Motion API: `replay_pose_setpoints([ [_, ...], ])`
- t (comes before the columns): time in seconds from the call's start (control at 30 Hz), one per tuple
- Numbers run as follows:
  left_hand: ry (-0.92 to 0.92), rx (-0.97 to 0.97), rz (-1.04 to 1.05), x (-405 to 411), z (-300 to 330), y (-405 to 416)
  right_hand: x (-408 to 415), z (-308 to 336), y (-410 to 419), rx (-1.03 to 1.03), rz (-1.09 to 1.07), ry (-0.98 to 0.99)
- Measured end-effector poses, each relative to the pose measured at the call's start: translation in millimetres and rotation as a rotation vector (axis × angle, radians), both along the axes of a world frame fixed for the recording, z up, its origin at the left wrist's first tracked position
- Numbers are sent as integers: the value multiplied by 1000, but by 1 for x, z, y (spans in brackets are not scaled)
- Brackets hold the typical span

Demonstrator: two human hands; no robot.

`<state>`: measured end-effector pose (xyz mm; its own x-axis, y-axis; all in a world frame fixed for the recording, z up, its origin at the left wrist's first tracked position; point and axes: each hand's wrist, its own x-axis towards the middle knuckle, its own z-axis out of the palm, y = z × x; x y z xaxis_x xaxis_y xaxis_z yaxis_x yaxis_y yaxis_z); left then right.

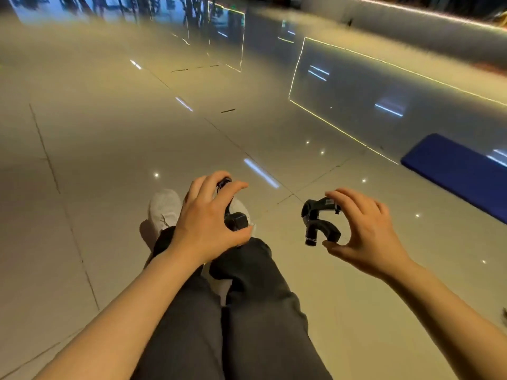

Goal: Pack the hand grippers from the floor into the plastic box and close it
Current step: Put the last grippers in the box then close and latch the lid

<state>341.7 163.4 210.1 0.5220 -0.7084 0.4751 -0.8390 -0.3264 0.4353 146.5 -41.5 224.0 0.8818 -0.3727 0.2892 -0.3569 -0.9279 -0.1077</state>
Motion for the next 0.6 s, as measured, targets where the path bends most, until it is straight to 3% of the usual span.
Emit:
replay_pose_setpoints([
  [0.23, -30, -116, -153, -174, 54, 2, -191, 25, 62, 59, -139, -83],
  [0.6, -118, -78, -656, -419, 84, -21, -469, 14, 114, 230, -543, -202],
])
